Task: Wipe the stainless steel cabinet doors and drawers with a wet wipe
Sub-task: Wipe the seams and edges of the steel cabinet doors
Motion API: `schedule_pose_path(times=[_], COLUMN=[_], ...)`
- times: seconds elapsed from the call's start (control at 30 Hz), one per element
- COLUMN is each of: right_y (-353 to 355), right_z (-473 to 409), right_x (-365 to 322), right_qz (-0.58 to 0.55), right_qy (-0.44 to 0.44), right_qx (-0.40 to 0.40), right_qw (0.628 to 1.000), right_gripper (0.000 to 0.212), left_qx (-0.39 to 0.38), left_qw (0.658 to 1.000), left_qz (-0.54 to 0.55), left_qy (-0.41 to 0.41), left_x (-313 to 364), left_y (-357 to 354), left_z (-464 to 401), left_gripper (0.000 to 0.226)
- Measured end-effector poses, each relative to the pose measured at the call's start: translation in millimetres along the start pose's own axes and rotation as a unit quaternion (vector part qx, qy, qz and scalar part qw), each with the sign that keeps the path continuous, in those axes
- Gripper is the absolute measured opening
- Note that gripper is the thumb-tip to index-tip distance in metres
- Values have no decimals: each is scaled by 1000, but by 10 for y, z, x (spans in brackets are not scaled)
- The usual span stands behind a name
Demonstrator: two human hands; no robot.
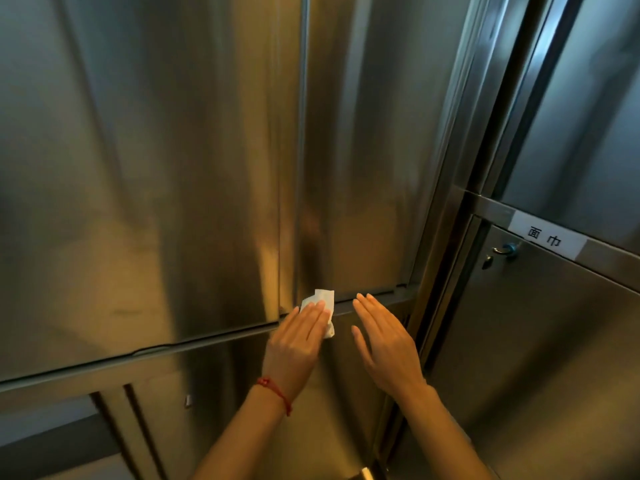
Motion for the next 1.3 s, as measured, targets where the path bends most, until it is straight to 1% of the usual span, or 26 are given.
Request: schedule_pose_path(times=[0.07,0.27,0.3,0.4,0.53,0.63,0.67,0.77,1.0,1.1,1.3], right_y=[-45,-115,-115,-117,-167,-220,-235,-282,-337,-349,-391], right_z=[-13,-42,-36,1,24,28,28,10,-139,-151,-6], right_x=[-181,-866,-981,-1299,-1636,-1871,-1952,-2179,-2705,-2909,-3386], right_qz=[-12,-44,-49,-66,-90,-119,-126,-145,-204,-240,-302], right_qy=[5,38,41,55,67,72,78,104,196,237,295], right_qx=[1,26,26,24,4,-27,-31,-38,-12,-6,-45], right_qw=[1000,998,998,996,994,990,988,983,959,941,905], right_gripper=[48,41,41,39,38,40,40,41,39,39,40], left_qx=[0,20,23,30,13,-21,-32,-40,-40,-40,-57], left_qw=[1000,998,997,995,991,989,987,981,956,940,900], left_qz=[-12,-62,-71,-98,-129,-135,-140,-166,-248,-290,-374], left_qy=[12,18,19,19,30,64,73,91,149,174,217], left_x=[-86,-415,-465,-578,-717,-798,-809,-829,-845,-815,-667], left_y=[159,692,780,995,1238,1447,1521,1732,2228,2409,2811], left_z=[112,464,518,685,920,1084,1129,1236,1457,1585,1925], left_gripper=[52,46,43,26,29,59,64,61,52,49,54])
Point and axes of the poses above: each hand's wrist, its own z-axis away from the middle knuckle, its own y-axis out of the back of the hand, x = y × z, the point moved 1 cm from there along -z, towards the middle knuckle, and after that the axes turned 6 degrees about -y, right-handed, at the moved point
